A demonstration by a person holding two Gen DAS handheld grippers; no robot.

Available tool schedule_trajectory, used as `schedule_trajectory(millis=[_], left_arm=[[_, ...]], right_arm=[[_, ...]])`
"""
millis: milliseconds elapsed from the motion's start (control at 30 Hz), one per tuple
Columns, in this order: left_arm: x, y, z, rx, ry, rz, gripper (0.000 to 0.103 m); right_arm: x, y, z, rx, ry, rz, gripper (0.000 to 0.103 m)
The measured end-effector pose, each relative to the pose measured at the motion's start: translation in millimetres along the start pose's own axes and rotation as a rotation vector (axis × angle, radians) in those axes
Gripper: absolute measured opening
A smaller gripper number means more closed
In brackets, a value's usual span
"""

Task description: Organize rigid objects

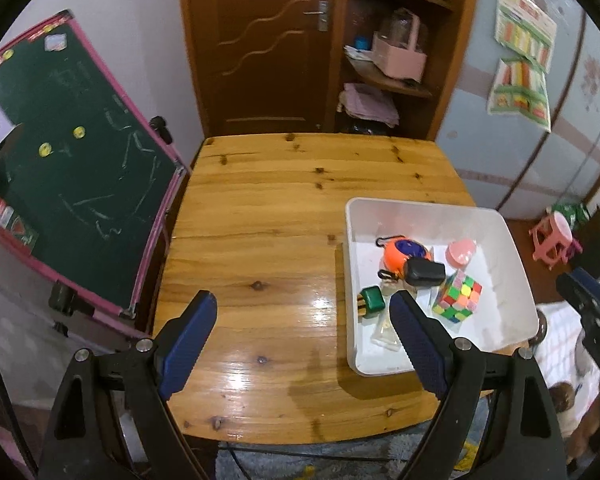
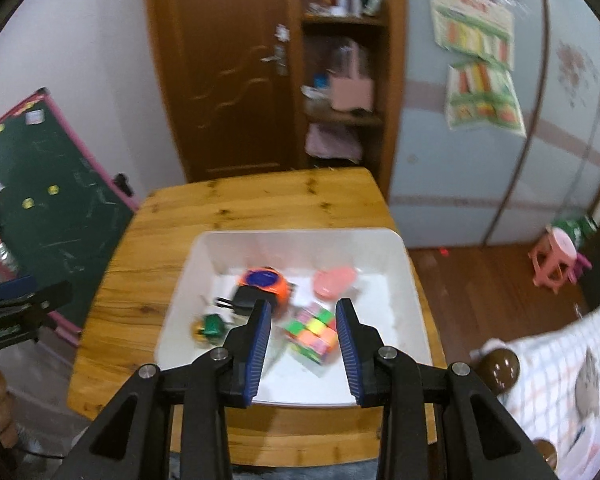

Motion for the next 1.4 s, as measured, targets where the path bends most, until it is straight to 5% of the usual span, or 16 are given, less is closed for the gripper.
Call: schedule_trajectory(millis=[167,300,700,1400], left_arm=[[9,5,-17,-0.054,0.038,-0.028,0.09],[14,8,-27,-0.076,0.042,-0.047,0.09],[21,1,-38,-0.103,0.089,-0.1,0.09],[19,2,-41,-0.136,0.132,-0.096,0.09]], right_arm=[[22,13,-17,-0.025,0.052,-0.042,0.035],[36,23,-32,-0.06,0.062,-0.068,0.057],[53,29,-49,-0.142,0.087,-0.027,0.064],[52,14,-13,0.004,0.019,-0.008,0.072]])
Point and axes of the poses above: each gripper's, at about its wrist camera, not at the fingertips, and z roughly the way its jaws point, x to its left, y to its top, the point moved 4 cm from there along z, roughly the way its jaws point, and after that the axes turned 1 degree about -y, right-handed, at the moved point
